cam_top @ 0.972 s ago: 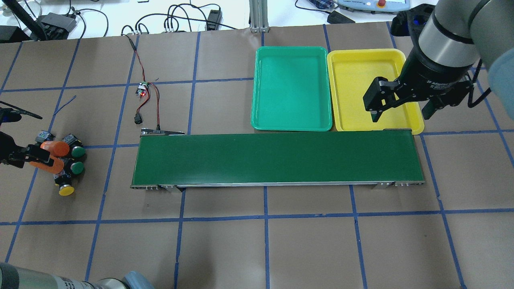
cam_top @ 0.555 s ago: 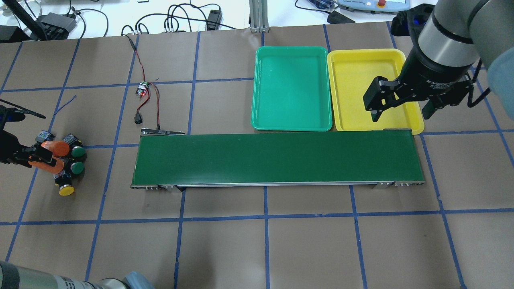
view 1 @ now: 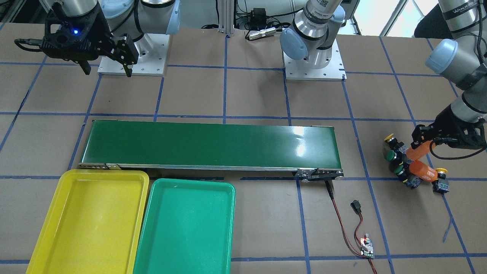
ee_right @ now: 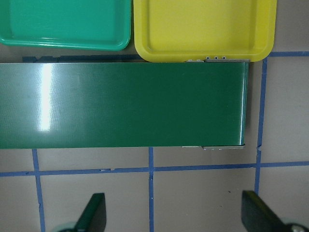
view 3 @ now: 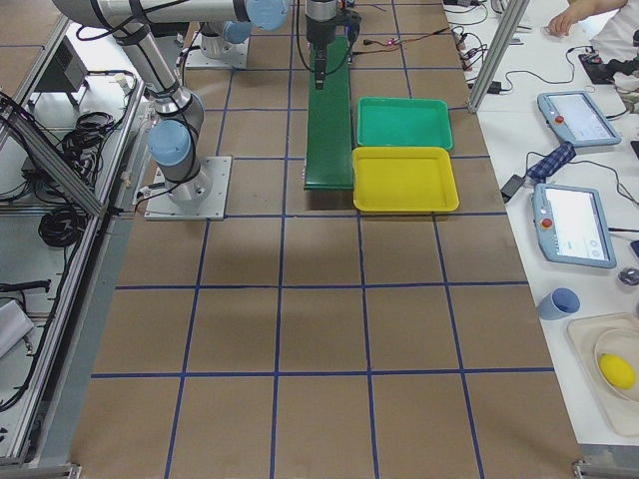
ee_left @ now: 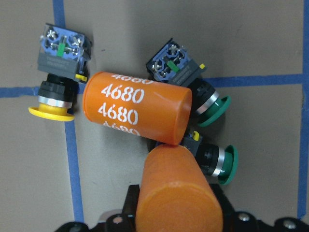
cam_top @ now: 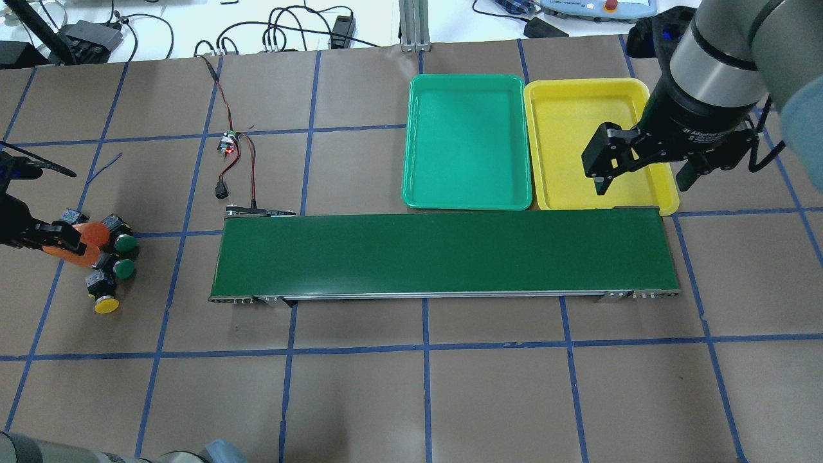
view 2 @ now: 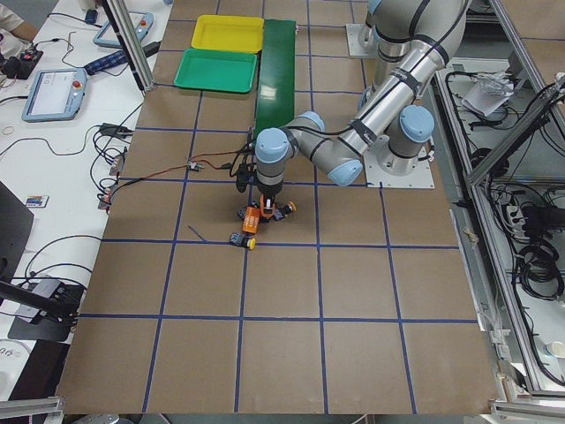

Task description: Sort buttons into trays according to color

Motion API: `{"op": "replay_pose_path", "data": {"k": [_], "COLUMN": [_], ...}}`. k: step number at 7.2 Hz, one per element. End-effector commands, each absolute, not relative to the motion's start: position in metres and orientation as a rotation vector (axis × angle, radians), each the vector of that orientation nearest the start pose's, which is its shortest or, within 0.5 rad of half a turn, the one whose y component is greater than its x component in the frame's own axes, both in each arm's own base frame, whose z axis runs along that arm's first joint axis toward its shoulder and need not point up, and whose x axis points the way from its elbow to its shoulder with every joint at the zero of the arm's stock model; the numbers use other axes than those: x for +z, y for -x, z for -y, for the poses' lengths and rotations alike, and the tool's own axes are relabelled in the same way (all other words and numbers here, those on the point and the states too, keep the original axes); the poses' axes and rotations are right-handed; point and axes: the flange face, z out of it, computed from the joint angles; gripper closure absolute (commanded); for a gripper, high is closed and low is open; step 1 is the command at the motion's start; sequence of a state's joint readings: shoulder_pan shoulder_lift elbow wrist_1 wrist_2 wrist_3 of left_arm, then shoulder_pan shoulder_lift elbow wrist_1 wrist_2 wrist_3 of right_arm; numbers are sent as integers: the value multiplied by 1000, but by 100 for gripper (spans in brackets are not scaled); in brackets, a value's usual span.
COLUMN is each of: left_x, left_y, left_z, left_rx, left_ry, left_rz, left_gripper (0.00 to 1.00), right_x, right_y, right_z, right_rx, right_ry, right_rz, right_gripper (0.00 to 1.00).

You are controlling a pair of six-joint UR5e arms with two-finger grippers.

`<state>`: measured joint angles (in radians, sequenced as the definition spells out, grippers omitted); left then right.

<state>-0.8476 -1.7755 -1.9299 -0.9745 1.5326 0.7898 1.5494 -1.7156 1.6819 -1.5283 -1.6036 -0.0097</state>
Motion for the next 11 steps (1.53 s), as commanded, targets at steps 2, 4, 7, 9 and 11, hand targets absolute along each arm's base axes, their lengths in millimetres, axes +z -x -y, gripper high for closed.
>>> {"op": "replay_pose_path", "data": {"k": [2,4,7,9,11], "left_x": [321,309,309,305,292], "left_y": [-139,-61,22,53,67], "left_z": [491,491,493,494,484], "left_rx": [-89,-54,-76,-110,-54], "left_ry": [-209,-147,-135,-202,-229], "left_rz": [-3144,-3169,-3172,-3209,-3221], "left_gripper": [76,77,77,77,68], "right_x": [495,497,497,496,496], "right_y": [-121,-121,-121,-119,-119], "right_z": [434,433,433,433,433], "right_rx": [6,1,3,8,8], "right_ry": [-22,-22,-24,-22,-22], "right_rz": [-3175,-3175,-3177,-3192,-3189], "right_gripper": [0,0,0,0,0]}}
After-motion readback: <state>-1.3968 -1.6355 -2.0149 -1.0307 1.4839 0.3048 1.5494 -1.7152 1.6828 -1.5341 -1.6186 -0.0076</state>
